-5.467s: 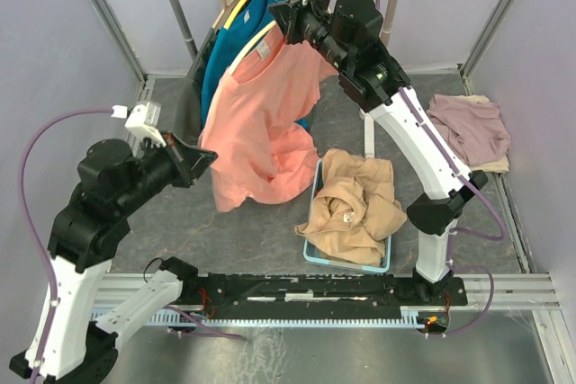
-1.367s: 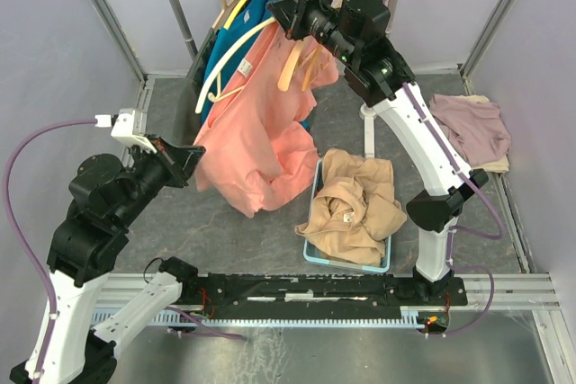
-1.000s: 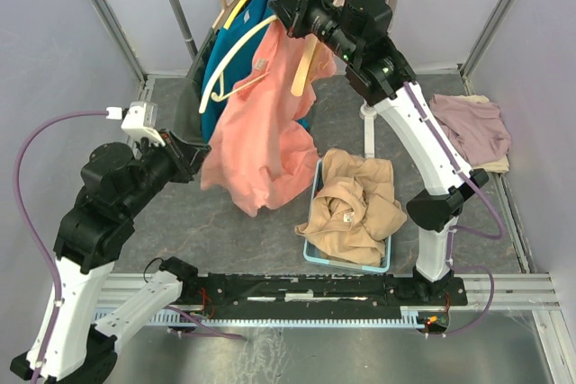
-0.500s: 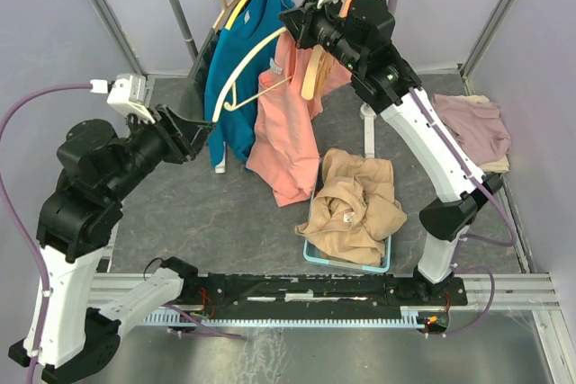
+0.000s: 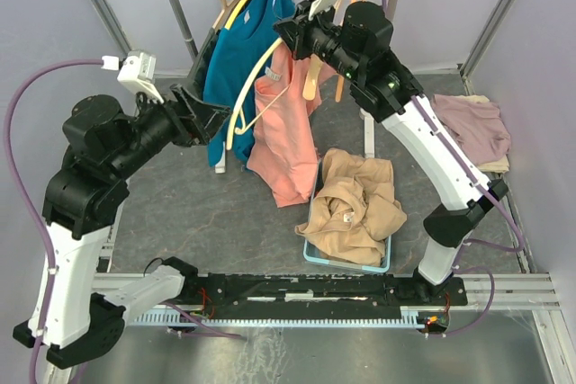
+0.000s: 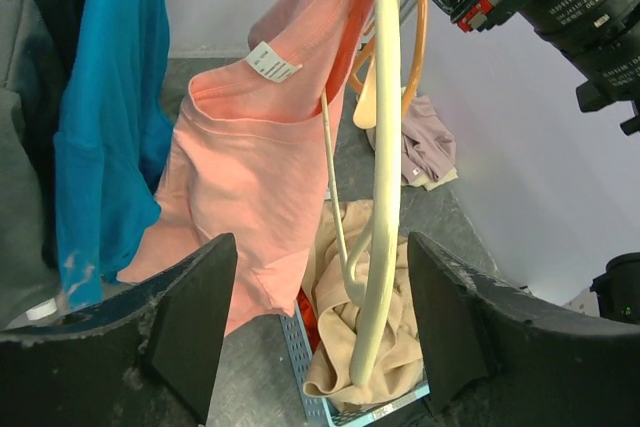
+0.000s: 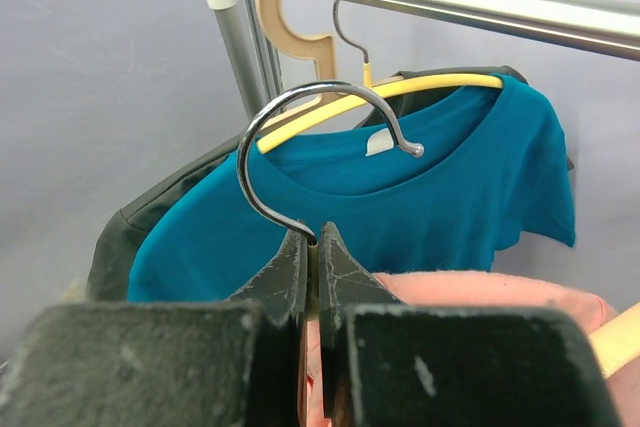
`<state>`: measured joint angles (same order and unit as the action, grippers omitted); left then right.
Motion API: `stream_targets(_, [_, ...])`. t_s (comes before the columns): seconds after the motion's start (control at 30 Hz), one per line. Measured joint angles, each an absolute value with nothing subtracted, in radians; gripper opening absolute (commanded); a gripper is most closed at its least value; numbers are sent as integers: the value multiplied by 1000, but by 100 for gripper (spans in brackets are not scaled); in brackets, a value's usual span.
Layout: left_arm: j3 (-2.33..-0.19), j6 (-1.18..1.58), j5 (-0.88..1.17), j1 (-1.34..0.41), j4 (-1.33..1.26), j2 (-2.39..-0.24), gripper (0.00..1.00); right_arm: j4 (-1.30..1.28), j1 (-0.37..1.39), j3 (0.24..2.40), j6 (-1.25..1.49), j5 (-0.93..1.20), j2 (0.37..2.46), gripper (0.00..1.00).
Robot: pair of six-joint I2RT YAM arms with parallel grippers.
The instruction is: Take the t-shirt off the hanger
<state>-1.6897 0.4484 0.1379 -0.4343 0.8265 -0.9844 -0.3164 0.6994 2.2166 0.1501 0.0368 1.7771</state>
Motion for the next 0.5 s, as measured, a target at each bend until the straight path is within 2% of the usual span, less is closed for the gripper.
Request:
stream_targets(0.13, [-1694, 448, 155, -434, 805, -1013, 88, -325, 716, 2217, 121, 23, 1777, 1])
stream_targets(0.27, [-1697, 448, 173, -434, 788, -1043, 92, -331, 728, 2217, 101, 14, 1777, 1])
stream_targets(0.37, [-1697, 447, 190, -434, 780, -1055, 92, -334, 737, 2217, 90, 7, 1777, 1])
stream_targets(0.5, [-1697, 447, 204, -434, 772, -1060, 85, -342, 748, 2224, 80, -1, 1777, 1])
